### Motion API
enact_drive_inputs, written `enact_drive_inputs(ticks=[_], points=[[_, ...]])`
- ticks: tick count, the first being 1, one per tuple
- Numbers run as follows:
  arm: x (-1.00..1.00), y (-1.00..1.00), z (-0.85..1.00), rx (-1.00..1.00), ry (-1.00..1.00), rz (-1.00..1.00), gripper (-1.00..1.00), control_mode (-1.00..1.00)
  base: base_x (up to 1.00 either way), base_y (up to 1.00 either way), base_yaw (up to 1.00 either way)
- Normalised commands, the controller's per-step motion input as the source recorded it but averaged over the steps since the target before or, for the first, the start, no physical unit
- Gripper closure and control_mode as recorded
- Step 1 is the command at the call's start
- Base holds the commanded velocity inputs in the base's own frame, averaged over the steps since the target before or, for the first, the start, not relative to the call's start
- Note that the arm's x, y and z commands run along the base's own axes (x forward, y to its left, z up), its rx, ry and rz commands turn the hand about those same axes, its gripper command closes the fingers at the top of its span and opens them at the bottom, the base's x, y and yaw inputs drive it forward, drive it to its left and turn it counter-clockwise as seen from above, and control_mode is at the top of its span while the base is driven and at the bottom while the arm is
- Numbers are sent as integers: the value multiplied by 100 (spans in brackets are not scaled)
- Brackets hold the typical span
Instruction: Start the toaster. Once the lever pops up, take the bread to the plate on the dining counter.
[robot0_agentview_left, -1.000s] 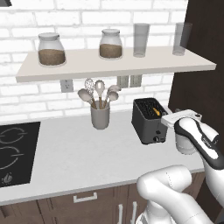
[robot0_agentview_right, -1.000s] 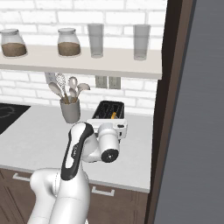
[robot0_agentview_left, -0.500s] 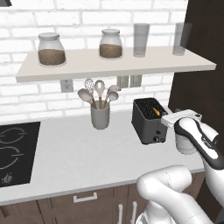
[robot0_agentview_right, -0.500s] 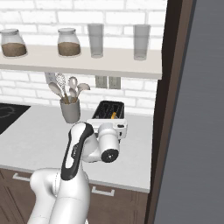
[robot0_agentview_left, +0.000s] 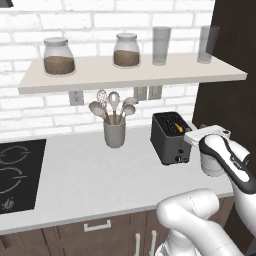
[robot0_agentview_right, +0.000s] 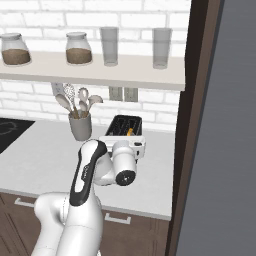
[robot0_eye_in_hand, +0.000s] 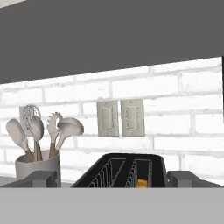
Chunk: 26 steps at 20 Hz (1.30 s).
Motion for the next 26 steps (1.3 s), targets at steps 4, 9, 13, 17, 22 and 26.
enact_drive_inputs(ticks=[4,9,13,17,22,26], points=[[0,0,0,0,0,0,-100,-100,0,0,0],[0,0,0,0,0,0,-100,-100,0,0,0],[0,0,0,0,0,0,-100,-100,0,0,0],[0,0,0,0,0,0,-100,-100,0,0,0],[0,0,0,0,0,0,-100,-100,0,0,0],[0,0,0,0,0,0,-100,-100,0,0,0]])
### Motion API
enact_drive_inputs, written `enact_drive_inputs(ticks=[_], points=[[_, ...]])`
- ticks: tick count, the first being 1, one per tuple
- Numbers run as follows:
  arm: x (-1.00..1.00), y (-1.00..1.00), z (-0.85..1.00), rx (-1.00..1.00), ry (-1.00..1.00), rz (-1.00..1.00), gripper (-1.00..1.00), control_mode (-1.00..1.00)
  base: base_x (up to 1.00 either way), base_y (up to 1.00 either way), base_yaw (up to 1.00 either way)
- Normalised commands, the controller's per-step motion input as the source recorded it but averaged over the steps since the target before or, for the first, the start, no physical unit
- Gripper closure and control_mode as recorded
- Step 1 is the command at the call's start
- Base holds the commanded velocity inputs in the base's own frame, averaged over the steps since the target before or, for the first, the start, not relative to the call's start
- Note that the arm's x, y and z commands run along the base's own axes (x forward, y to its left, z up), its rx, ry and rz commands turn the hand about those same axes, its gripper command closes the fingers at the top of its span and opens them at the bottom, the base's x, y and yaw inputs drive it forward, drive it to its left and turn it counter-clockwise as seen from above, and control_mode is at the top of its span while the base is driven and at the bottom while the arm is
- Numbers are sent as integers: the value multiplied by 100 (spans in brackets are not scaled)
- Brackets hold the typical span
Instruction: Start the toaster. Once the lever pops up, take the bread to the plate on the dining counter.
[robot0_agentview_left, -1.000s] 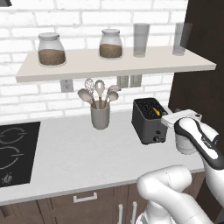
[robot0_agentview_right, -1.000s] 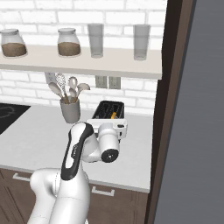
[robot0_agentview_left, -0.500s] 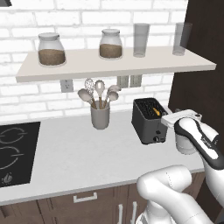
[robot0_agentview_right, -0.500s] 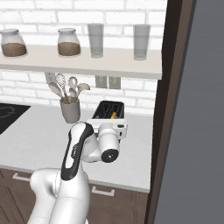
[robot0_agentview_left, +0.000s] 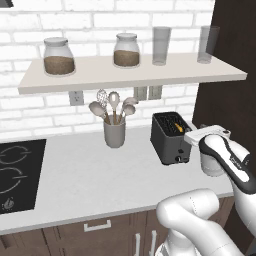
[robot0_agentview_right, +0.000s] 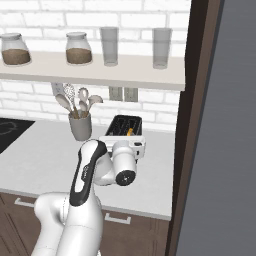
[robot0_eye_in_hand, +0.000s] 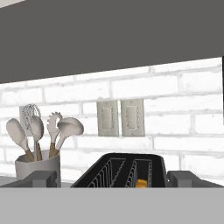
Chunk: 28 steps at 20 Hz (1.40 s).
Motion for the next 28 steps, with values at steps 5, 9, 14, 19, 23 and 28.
enact_drive_inputs(ticks=[5,9,14,19,23,28], points=[[0,0,0,0,0,0,-100,-100,0,0,0],[0,0,0,0,0,0,-100,-100,0,0,0],[0,0,0,0,0,0,-100,-100,0,0,0],[0,0,0,0,0,0,-100,-100,0,0,0],[0,0,0,0,0,0,-100,-100,0,0,0],[0,0,0,0,0,0,-100,-100,0,0,0]])
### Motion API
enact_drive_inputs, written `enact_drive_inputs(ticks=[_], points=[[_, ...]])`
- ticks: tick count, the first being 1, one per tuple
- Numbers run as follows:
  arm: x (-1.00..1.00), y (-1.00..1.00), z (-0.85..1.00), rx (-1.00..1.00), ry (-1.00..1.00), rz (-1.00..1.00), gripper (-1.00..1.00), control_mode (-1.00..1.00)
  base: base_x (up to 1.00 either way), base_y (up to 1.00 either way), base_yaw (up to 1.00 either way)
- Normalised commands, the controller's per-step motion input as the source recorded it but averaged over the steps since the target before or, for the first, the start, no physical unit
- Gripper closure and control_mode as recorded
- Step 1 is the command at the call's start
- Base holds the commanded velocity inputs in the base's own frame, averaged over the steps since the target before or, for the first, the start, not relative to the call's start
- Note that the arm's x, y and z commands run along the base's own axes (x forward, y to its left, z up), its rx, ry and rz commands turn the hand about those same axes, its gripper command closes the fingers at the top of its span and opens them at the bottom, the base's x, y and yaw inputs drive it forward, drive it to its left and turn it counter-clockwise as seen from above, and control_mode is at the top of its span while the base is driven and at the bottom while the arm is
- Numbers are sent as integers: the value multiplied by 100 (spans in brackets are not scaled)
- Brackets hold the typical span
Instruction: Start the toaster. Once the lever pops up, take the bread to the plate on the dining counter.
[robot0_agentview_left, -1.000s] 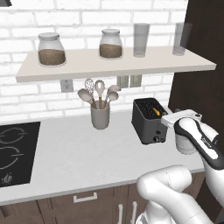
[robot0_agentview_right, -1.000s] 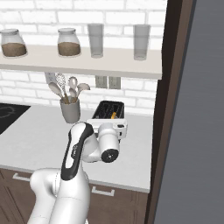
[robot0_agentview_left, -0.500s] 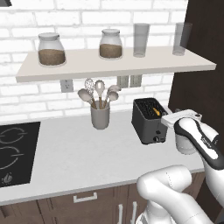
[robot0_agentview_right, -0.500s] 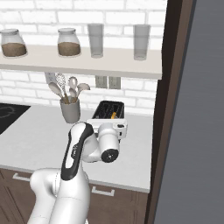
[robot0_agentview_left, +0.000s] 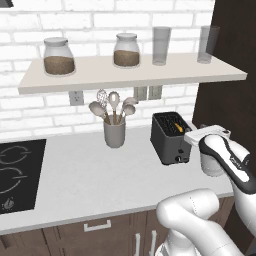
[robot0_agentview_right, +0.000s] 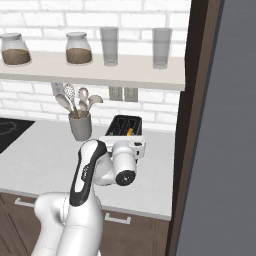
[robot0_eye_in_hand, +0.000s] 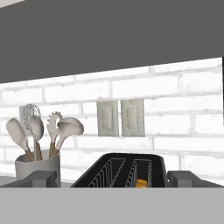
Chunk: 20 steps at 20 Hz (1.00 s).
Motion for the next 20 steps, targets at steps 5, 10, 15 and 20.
enact_drive_inputs(ticks=[5,10,15,20], points=[[0,0,0,0,0,0,-100,-100,0,0,0],[0,0,0,0,0,0,-100,-100,0,0,0],[0,0,0,0,0,0,-100,-100,0,0,0],[0,0,0,0,0,0,-100,-100,0,0,0]])
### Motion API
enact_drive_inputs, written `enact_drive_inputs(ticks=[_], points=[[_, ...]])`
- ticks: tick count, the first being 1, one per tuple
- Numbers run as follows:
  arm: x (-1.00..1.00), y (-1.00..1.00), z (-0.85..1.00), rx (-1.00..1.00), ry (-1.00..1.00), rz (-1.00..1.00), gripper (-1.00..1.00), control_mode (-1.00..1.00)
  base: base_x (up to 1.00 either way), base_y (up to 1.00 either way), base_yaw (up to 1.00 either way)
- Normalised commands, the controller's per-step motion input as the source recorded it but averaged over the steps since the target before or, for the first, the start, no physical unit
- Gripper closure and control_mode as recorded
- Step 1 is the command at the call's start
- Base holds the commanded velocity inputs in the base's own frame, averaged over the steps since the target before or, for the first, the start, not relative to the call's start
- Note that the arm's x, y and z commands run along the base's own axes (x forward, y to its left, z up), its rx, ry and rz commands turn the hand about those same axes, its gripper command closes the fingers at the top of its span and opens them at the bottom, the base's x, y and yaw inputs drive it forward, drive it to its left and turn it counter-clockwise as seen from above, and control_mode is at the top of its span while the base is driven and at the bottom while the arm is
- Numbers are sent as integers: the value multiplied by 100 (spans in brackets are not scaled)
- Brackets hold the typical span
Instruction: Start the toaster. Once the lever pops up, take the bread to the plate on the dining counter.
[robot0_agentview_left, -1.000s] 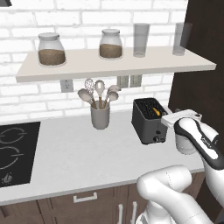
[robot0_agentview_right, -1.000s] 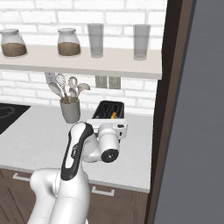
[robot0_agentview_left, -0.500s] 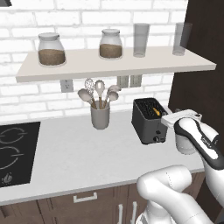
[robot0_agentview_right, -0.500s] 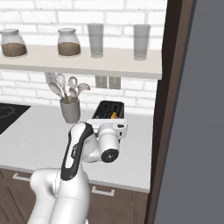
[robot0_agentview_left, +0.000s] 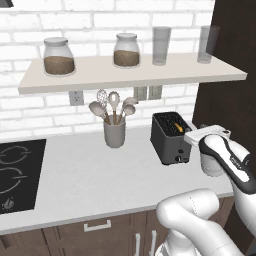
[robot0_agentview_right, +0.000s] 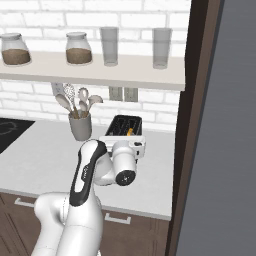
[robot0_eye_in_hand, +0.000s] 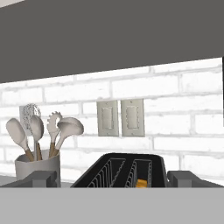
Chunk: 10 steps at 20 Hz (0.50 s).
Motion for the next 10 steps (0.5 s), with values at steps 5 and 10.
enact_drive_inputs(ticks=[5,10], points=[[0,0,0,0,0,0,-100,-100,0,0,0],[0,0,0,0,0,0,-100,-100,0,0,0]])
